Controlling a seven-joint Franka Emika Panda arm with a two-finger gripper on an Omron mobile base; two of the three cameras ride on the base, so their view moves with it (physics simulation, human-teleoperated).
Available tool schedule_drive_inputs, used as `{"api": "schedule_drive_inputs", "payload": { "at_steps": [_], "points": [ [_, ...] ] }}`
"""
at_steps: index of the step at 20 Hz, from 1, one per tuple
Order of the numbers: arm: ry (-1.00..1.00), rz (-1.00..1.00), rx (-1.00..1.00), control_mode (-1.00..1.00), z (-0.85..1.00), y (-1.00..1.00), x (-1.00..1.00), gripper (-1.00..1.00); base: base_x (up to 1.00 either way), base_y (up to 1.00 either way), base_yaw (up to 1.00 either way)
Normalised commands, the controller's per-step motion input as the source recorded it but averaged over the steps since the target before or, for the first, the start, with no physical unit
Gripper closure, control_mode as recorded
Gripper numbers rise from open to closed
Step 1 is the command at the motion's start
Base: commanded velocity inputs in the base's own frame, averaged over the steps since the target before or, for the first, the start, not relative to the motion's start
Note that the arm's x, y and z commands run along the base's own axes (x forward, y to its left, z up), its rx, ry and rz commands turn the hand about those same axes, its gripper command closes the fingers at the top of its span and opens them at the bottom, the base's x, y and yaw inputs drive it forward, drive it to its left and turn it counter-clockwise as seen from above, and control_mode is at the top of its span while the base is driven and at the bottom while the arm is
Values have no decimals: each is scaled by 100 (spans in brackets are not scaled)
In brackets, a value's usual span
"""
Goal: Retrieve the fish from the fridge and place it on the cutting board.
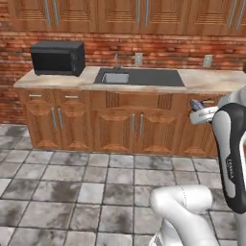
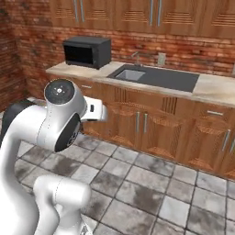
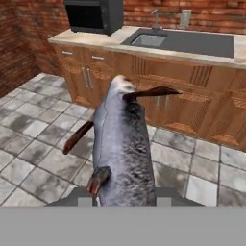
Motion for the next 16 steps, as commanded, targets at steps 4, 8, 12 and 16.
{"api": "schedule_drive_inputs", "payload": {
  "at_steps": [4,8,12,16],
  "points": [
    [0,0,0,100,0,0,0,100,0,44,91],
    [0,0,0,100,0,0,0,100,0,44,91],
    [0,0,0,100,0,0,0,100,0,35,93],
    [0,0,0,100,0,0,0,100,0,32,93]
  ]
}}
